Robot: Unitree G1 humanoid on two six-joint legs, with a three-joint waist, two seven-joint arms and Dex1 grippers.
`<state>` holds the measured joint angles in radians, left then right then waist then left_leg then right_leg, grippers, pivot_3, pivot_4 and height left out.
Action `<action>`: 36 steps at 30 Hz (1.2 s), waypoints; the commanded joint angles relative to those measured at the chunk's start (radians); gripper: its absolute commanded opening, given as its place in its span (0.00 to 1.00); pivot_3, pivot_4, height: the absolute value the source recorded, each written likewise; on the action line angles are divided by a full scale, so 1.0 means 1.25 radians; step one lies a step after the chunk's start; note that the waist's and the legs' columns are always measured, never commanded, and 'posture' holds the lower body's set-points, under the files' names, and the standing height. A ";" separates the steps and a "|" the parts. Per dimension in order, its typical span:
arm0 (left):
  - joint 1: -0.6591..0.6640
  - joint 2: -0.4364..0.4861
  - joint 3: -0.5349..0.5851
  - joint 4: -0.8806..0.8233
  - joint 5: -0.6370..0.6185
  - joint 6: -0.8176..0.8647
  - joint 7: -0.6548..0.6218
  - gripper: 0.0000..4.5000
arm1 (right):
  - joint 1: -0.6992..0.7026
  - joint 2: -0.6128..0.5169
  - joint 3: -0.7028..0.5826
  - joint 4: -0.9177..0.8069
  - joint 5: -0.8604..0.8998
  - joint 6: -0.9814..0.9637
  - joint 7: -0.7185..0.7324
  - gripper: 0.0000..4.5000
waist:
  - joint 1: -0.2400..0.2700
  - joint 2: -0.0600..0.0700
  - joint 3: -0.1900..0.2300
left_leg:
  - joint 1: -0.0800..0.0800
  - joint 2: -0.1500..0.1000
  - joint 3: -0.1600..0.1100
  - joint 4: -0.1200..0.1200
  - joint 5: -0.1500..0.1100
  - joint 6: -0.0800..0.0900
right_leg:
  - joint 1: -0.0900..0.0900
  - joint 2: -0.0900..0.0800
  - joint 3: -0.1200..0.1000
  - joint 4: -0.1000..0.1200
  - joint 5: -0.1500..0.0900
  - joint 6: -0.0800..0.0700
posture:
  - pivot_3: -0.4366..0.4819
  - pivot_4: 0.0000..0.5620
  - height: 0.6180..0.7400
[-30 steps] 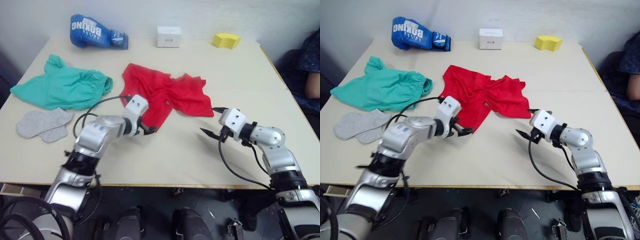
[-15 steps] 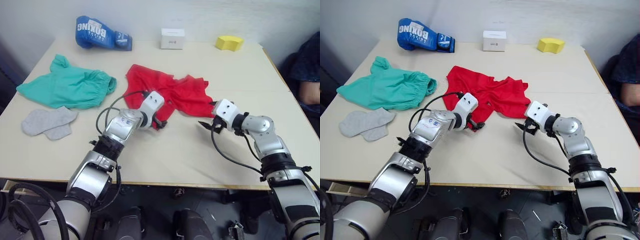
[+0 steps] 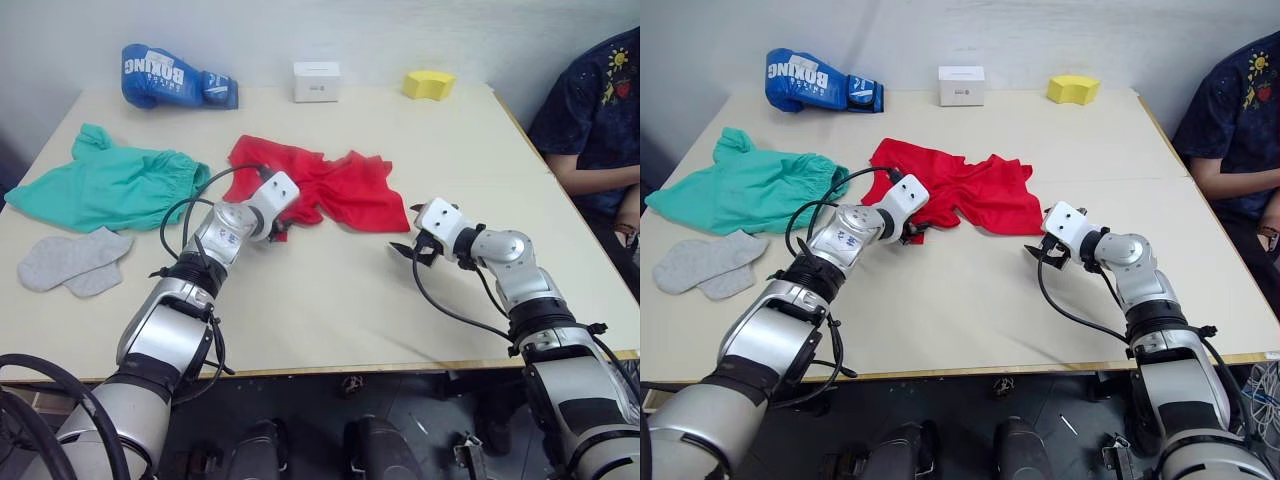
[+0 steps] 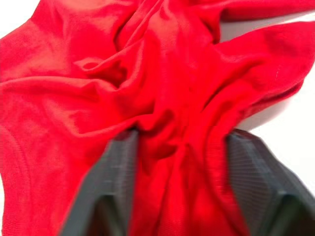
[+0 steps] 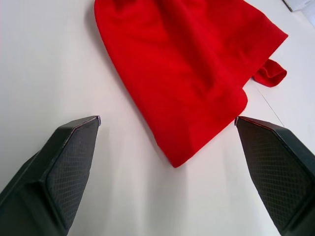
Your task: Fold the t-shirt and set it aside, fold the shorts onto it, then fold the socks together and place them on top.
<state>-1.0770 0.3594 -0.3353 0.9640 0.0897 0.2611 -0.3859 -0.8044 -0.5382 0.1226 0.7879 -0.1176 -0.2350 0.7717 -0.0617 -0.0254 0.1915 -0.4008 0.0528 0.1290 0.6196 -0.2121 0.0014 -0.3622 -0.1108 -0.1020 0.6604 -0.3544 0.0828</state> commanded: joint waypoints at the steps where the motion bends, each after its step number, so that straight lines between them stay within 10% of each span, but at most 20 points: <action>1: 0.059 0.033 0.015 0.117 0.038 0.005 0.004 0.29 | -0.013 -0.006 -0.012 -0.024 0.012 0.007 0.005 1.00 | -0.001 0.000 0.000 | 0.000 0.000 0.000 0.000 0.000 0.000 | 0.000 0.000 0.000 0.000 0.000 0.000 | 0.48 0.27 1.00; 6: 0.063 0.047 0.068 0.092 0.015 0.006 -0.045 0.01 | -0.060 0.004 0.008 0.049 -0.018 0.000 -0.009 1.00 | -0.010 0.000 0.000 | 0.000 0.000 0.001 0.000 0.000 0.000 | -0.001 0.000 0.001 0.000 0.000 0.000 | 0.48 0.27 1.00; 32: 0.158 0.143 0.162 -0.253 0.005 0.181 -0.111 0.01 | -0.309 0.157 0.142 0.446 -0.221 0.014 -0.170 1.00 | -0.027 -0.001 -0.001 | 0.004 0.010 0.017 -0.004 -0.002 -0.006 | -0.010 0.012 0.024 0.003 0.000 -0.001 | 0.48 0.27 1.00; 36: 0.192 0.161 0.174 -0.309 0.003 0.213 -0.113 0.00 | -0.317 0.173 0.136 0.454 -0.218 0.036 -0.152 0.80 | -0.028 -0.001 -0.001 | 0.004 0.011 0.018 -0.004 -0.003 -0.007 | -0.010 0.012 0.026 0.003 -0.001 -0.002 | 0.48 0.27 1.00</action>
<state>-0.8589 0.5401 -0.1302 0.5952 0.0835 0.4963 -0.5253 -1.2191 -0.3435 0.2826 1.3162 -0.3734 -0.2283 0.5533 -0.0970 -0.0270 0.1904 -0.3951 0.0663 0.1517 0.6140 -0.2153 -0.0074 -0.3747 -0.0957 -0.0690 0.6646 -0.3553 0.0805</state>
